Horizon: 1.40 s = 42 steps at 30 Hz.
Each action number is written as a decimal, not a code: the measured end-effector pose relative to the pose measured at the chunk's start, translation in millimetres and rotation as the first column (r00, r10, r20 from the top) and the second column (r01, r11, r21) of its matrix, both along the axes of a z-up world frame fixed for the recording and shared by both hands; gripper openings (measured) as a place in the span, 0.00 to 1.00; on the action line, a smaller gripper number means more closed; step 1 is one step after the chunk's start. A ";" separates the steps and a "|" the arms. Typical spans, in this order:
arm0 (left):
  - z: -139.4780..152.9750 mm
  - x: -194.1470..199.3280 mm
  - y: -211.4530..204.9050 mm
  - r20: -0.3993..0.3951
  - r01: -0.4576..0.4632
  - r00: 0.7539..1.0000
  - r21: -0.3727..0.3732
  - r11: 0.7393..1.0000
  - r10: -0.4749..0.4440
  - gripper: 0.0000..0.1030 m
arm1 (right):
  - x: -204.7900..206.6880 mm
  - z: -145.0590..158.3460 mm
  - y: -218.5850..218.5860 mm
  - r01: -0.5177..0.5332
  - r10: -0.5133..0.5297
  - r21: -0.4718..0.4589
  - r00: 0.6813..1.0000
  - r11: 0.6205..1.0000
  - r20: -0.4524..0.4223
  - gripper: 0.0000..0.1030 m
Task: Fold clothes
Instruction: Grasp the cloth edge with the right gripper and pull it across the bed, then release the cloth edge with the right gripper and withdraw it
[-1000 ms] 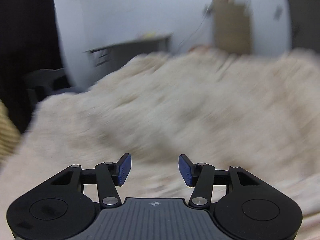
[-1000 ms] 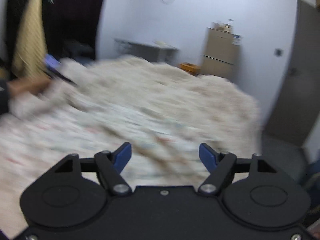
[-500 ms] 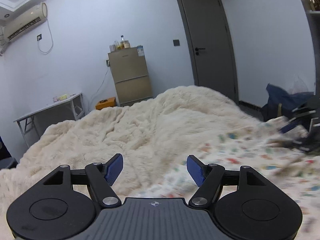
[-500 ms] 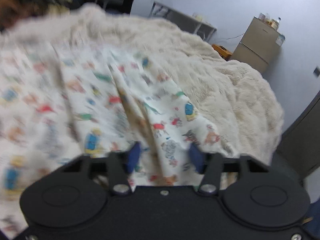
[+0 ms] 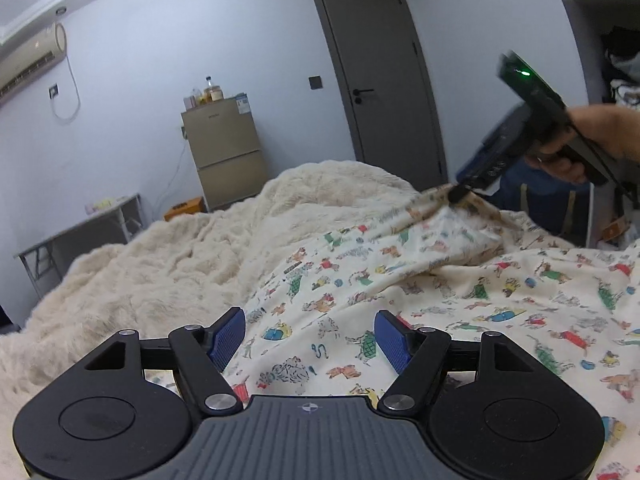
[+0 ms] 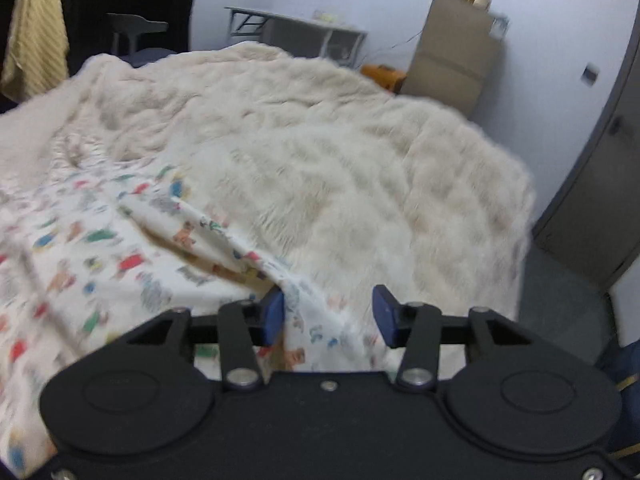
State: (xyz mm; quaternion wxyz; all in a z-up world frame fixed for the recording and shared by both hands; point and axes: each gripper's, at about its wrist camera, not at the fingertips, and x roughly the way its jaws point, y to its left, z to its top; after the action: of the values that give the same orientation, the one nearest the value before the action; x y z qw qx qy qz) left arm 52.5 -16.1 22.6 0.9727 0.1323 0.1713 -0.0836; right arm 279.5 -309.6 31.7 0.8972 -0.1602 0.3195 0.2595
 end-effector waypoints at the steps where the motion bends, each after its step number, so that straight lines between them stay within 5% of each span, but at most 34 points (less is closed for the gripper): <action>1: 0.4 -0.6 -0.3 0.005 0.002 1.000 -0.001 1.000 -0.002 0.69 | 0.7 -1.9 -22.8 0.048 -0.046 0.101 0.999 0.994 -0.019 0.60; 6: -1.2 -6.8 -10.9 0.013 0.025 1.000 0.024 0.999 -0.025 0.73 | 6.0 -24.8 -110.2 0.302 -0.265 0.331 0.952 0.894 -0.152 0.61; 12: -5.5 -16.6 -31.1 0.015 0.048 0.999 0.102 0.994 -0.050 0.73 | 2.8 -77.4 -153.6 0.330 -0.218 0.430 0.932 0.840 -0.290 0.61; 14: -7.6 -20.5 -38.4 0.021 0.063 0.998 0.141 0.988 -0.067 0.73 | 4.6 -91.6 -149.5 0.313 -0.180 0.439 0.931 0.842 -0.319 0.49; 15: -8.2 -21.6 -41.9 0.021 0.067 0.997 0.158 0.985 -0.071 0.73 | 4.3 -94.2 -149.0 0.316 -0.179 0.432 0.928 0.845 -0.328 0.17; 18: -11.1 -21.6 -47.0 0.000 0.087 0.996 0.175 0.981 -0.088 0.73 | 5.8 -93.7 -167.9 0.352 -0.186 0.511 0.919 0.784 -0.347 0.12; 19: -12.4 -21.1 -47.3 -0.006 0.092 0.996 0.174 0.980 -0.092 0.73 | 2.7 -85.2 -191.3 0.413 -0.260 0.605 0.908 0.680 -0.328 0.11; 20: -14.0 -20.8 -47.0 -0.012 0.096 0.995 0.172 0.980 -0.095 0.73 | -0.5 -78.6 -217.0 0.478 -0.340 0.699 0.877 0.531 -0.341 0.11; 22: -16.1 -19.6 -47.4 -0.018 0.101 0.995 0.174 0.980 -0.099 0.73 | -0.5 -77.6 -231.3 0.523 -0.381 0.742 0.843 0.420 -0.379 0.10; 23: -16.5 -19.1 -47.2 -0.019 0.102 0.995 0.174 0.979 -0.100 0.73 | 0.2 -76.1 -232.2 0.544 -0.406 0.725 0.828 0.422 -0.386 0.11; 26: -15.9 -16.9 -42.6 -0.024 0.105 0.994 0.153 0.983 -0.103 0.73 | 7.9 -75.8 -208.8 0.603 -0.488 0.533 0.796 0.593 -0.357 0.26; 29: -12.8 -14.6 -35.2 -0.025 0.106 0.994 0.124 0.987 -0.103 0.73 | 3.8 -84.3 -195.7 0.636 -0.538 0.411 0.771 0.653 -0.340 0.42; 33: -2.7 -10.1 -18.3 -0.019 0.081 0.997 0.064 0.995 -0.080 0.73 | -18.3 -72.8 -191.3 0.580 -0.489 0.418 0.814 0.699 -0.313 0.55; 42: 21.3 20.6 49.3 -0.064 -0.046 0.997 -0.074 0.996 0.042 0.80 | -125.1 -13.3 -139.5 0.334 -0.287 0.360 0.941 0.871 -0.179 0.78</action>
State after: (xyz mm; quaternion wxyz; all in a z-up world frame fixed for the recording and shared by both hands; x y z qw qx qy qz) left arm 73.2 33.1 43.9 0.9728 0.0890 0.2011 -0.0726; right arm 154.4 -449.2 18.5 0.9201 0.0885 0.3371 0.1787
